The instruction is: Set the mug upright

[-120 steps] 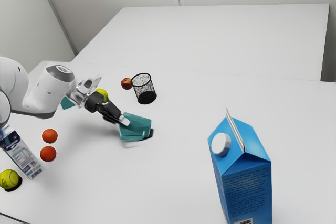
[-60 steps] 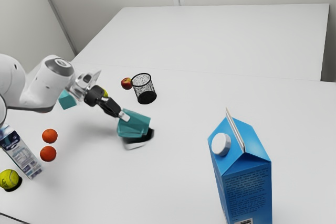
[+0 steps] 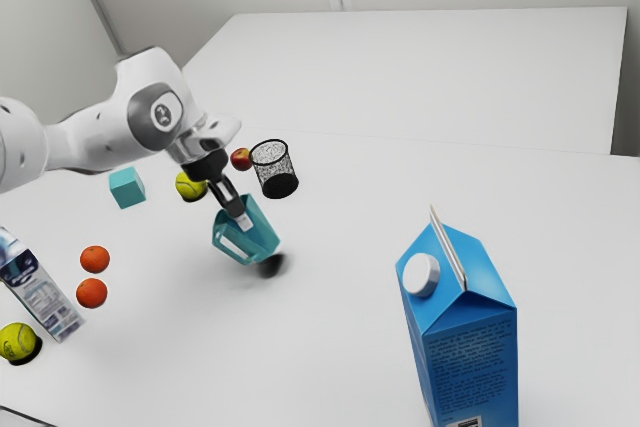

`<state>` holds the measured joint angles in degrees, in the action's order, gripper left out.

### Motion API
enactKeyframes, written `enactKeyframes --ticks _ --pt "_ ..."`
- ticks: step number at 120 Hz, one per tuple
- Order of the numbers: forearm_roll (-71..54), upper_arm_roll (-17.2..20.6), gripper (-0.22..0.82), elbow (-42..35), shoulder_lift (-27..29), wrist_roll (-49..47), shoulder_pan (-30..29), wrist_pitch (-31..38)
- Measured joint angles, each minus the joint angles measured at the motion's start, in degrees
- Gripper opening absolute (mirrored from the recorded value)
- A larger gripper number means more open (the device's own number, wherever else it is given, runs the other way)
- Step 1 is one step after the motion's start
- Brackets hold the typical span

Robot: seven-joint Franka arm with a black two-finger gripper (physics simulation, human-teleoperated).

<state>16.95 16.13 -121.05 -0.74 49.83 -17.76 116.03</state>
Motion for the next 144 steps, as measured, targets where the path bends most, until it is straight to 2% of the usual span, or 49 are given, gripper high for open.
enactKeyframes --ticks 28,51,110,144 --pt "-9.5 4.4 -0.18 -4.7 3.5 -10.7 2.6 4.6" --pt "-12.4 6.4 -0.18 -8.2 4.9 -18.6 -0.7 7.0" --pt "-17.3 7.8 -0.18 -8.6 1.7 -32.1 0.0 8.4" --pt "-17.3 8.3 -0.01 -8.5 2.1 -36.0 -0.7 8.4"
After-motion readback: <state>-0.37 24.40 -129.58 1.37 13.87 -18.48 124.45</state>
